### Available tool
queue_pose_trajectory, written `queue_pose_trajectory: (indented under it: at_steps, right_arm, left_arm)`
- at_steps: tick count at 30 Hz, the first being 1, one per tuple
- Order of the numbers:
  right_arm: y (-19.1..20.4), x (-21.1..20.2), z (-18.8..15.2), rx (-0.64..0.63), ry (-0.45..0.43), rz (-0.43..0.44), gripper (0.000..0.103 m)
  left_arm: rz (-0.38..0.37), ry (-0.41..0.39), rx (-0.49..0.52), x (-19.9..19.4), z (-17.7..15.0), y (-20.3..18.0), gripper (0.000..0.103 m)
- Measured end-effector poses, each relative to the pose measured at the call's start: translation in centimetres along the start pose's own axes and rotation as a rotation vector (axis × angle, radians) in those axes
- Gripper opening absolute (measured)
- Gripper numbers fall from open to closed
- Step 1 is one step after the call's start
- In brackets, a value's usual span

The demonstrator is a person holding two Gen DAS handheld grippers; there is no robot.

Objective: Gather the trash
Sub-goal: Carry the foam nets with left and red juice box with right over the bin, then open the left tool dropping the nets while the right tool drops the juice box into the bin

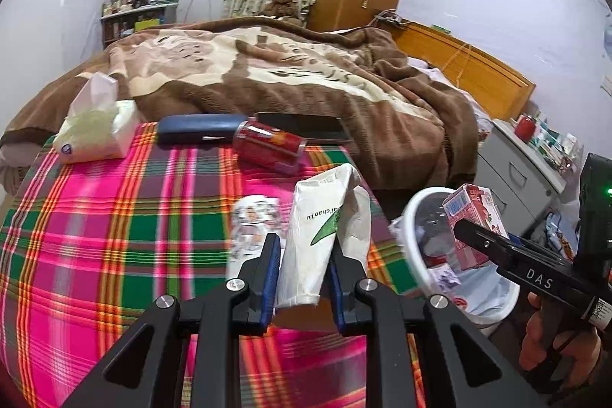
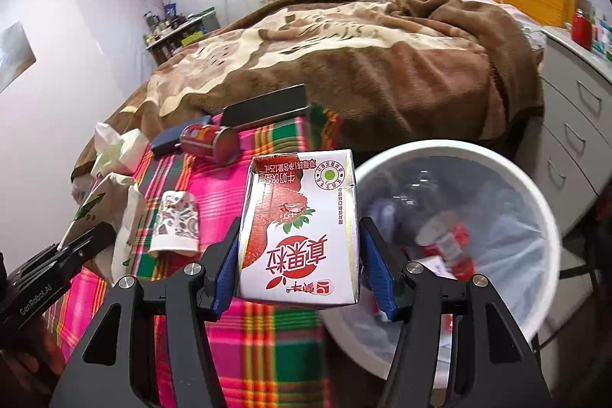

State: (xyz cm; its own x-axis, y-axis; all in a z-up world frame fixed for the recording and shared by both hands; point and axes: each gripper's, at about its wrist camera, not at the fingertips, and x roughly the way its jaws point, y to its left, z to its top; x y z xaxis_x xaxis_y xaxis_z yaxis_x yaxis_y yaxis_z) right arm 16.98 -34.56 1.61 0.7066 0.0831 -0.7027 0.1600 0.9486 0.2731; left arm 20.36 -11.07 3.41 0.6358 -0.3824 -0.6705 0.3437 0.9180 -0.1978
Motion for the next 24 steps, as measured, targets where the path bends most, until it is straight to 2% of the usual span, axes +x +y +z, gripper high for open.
queue_pose_trajectory:
  at_steps: [12, 24]
  right_arm:
    - [-5.4, -2.4, -0.2, 0.049, -0.042, -0.077, 0.059]
    - [-9.2, -2.3, -0.6, 0.071, -0.013, -0.12, 0.059]
  left_arm:
    - [-0.07, 0.012, 0.1, 0.8, -0.5, -7.6, 0.023]
    - [-0.129, 0.055, 0.171, 3.5, -0.9, -13.9, 0.023]
